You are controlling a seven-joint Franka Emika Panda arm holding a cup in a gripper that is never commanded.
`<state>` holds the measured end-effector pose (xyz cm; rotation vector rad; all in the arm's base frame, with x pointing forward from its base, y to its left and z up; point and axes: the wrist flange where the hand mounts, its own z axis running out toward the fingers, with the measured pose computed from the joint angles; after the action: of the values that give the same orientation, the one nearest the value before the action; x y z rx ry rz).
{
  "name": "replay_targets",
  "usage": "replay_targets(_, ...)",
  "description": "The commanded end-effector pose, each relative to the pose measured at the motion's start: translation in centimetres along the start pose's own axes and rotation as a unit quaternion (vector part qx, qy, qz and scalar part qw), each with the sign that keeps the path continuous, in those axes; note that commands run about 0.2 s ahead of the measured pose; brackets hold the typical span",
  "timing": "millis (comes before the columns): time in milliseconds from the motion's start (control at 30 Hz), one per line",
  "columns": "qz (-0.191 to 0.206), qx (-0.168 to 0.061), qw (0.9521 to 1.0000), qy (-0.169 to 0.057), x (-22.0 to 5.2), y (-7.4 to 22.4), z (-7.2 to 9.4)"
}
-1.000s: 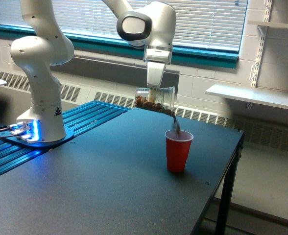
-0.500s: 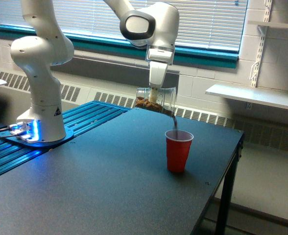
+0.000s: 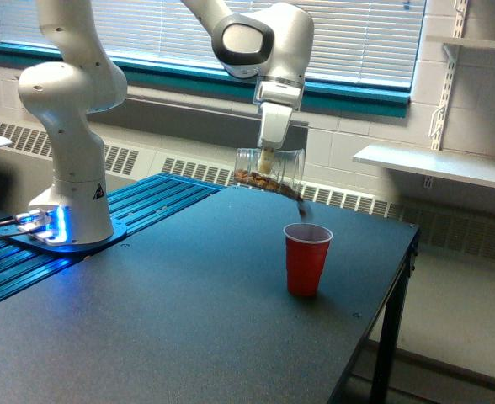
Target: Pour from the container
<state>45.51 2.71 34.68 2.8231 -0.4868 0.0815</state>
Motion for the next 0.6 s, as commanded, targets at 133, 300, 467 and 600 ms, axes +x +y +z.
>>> replay_targets(133,-0.005,-0.016,0.9999,-0.001,0.05,-0.56,-0.33)
replay_targets(300,-0.007,-0.022,0.9997,-0.004,0.08,-0.67,-0.3)
replay_targets(467,-0.013,-0.042,0.999,-0.006,0.09,-0.86,-0.7)
replay_targets(600,-0.014,-0.049,0.9987,-0.009,0.12,-1.08,-1.0)
